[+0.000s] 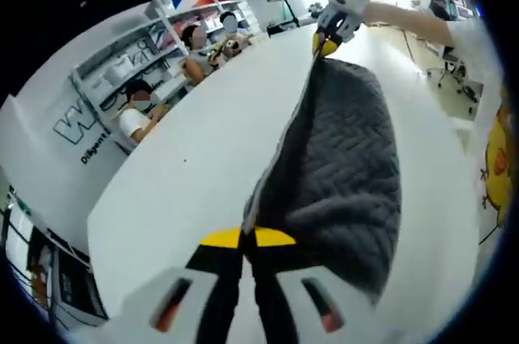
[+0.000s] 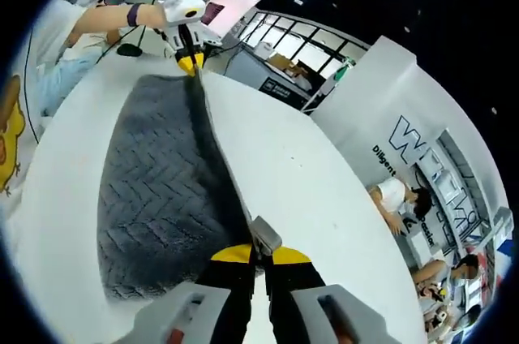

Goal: Fold the towel on the table until its edges align and the towel forms a compact rectangular stack.

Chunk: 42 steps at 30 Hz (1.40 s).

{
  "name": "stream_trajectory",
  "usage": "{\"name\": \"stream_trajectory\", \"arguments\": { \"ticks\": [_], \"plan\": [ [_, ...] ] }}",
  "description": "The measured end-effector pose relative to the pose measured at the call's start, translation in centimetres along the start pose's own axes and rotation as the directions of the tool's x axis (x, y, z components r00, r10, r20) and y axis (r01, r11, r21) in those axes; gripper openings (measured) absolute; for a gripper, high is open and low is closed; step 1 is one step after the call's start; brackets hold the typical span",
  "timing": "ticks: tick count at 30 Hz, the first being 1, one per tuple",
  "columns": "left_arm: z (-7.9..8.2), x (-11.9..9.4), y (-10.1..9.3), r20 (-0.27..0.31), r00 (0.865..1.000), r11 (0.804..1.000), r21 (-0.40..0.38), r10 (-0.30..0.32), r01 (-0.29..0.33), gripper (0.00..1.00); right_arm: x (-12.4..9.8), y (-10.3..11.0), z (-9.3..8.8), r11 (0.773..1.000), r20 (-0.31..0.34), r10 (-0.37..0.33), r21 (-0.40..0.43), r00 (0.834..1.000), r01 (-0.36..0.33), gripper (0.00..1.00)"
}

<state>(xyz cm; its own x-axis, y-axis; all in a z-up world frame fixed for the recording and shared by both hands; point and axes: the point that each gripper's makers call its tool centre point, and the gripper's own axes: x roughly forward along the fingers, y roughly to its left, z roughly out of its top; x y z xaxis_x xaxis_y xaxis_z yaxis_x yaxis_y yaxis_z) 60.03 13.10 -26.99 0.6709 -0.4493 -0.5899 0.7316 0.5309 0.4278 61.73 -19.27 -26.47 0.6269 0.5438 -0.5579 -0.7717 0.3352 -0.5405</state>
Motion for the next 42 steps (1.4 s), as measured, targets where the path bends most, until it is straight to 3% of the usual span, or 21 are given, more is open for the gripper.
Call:
{"name": "stream_trajectory", "arguments": {
  "ticks": [8, 14, 18, 22, 24, 30, 35, 39, 42],
  "plan": [
    [-1.9, 2.7, -0.5, -0.051, 0.999, 1.000, -0.018, -0.013, 0.013, 0.05, 3.0, 0.6, -2.2, 0.999, -0.063, 0.024, 0.026, 0.998, -0.022, 0.05],
    [-3.1, 3.6, -1.3, -0.077, 0.996, 0.998, -0.043, -0.041, 0.038, 0.06, 3.9, 1.5, -3.6, 0.998, -0.082, 0.042, 0.055, 0.996, -0.037, 0.06],
    [-3.3, 3.6, -1.4, -0.078, 0.996, 0.998, -0.050, -0.033, 0.029, 0.11, 3.8, 1.5, -3.7, 0.996, -0.068, 0.027, 0.088, 0.997, -0.021, 0.12],
    [-3.6, 3.3, -0.4, -0.080, 0.997, 0.998, -0.063, 0.013, -0.018, 0.22, 3.3, 0.5, -3.7, 0.987, -0.040, -0.034, 0.153, 0.999, 0.040, 0.21],
    [-3.4, 2.6, 0.1, -0.066, 0.997, 0.995, -0.095, 0.037, -0.043, 0.25, 2.7, 0.0, -3.4, 0.976, -0.005, -0.064, 0.208, 0.998, 0.064, 0.22],
    [-2.8, -0.7, 1.9, -0.029, 0.987, 0.978, -0.129, 0.161, -0.163, 0.29, -0.8, -1.1, -2.7, 0.958, 0.055, -0.158, 0.249, 0.986, 0.139, 0.22],
    [-2.3, -3.7, 0.0, 0.031, 0.993, 0.982, -0.158, 0.114, -0.108, 0.40, -3.6, 0.9, -1.4, 0.959, 0.110, -0.117, 0.271, 0.987, 0.084, 0.26],
    [-2.7, -6.7, -2.6, 0.056, 0.996, 0.985, -0.159, 0.076, -0.066, 0.52, -6.2, 4.6, -0.5, 0.964, 0.133, -0.038, 0.266, 0.990, 0.001, 0.31],
    [-2.8, -8.9, -5.2, 0.088, 0.995, 0.982, -0.187, 0.037, -0.020, 0.63, -7.8, 7.3, -0.4, 0.950, 0.134, 0.017, 0.306, 0.991, -0.058, 0.40]
  ]
}}
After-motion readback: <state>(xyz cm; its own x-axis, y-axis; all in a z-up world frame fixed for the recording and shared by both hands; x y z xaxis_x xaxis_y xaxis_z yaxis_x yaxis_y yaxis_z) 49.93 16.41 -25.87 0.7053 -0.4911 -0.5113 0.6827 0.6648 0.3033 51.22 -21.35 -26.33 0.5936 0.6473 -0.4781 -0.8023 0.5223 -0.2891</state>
